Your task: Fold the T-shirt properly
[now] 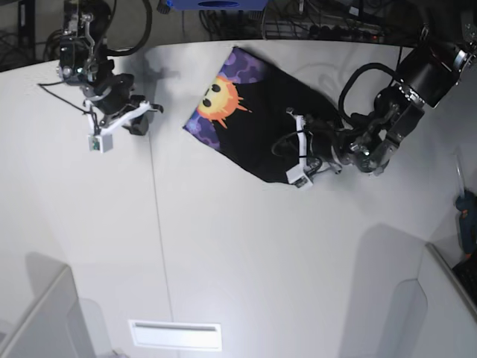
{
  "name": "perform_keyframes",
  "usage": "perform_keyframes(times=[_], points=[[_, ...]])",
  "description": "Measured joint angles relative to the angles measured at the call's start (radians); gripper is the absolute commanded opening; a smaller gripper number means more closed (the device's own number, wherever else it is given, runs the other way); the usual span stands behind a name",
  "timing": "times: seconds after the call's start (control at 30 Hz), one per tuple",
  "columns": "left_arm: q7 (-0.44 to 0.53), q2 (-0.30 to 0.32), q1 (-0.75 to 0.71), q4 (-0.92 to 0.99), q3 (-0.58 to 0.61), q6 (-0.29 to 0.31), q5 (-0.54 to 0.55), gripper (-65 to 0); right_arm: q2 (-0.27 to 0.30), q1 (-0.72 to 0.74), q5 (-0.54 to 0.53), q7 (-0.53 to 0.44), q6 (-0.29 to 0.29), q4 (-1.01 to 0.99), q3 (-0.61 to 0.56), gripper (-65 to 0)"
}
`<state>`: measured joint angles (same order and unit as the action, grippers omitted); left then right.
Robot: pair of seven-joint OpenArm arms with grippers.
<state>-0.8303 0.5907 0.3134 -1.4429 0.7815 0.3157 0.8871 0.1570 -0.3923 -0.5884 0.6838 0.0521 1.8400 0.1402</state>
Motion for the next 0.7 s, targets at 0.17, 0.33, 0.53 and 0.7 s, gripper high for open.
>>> perform_keyframes(times=[0.17, 0.33, 0.53, 0.7], points=[[0.000, -0.010, 0.121, -0.002, 0.157, 0.002, -0.092, -65.0, 0.002, -0.031, -0.006, 0.000, 0.000, 0.000, 0.040, -65.0], [0.005, -0.031, 0.212, -0.004, 0.278, 0.014, -0.193, -65.0, -0.011, -0.056, -0.003, 0.005, 0.000, 0.000, 0.063, -65.0], [0.023, -0.089, 0.259, -0.005, 0.335, 0.202, -0.459, -65.0, -0.023, -0.060, 0.001, 0.000, 0.000, -0.001, 0.060, -65.0], [0.026, -0.166, 0.245, -0.010, 0.334, 0.321, -0.729, -65.0, -0.059, -0.066, -0.003, 0.007, 0.000, -0.001, 0.059, -65.0]])
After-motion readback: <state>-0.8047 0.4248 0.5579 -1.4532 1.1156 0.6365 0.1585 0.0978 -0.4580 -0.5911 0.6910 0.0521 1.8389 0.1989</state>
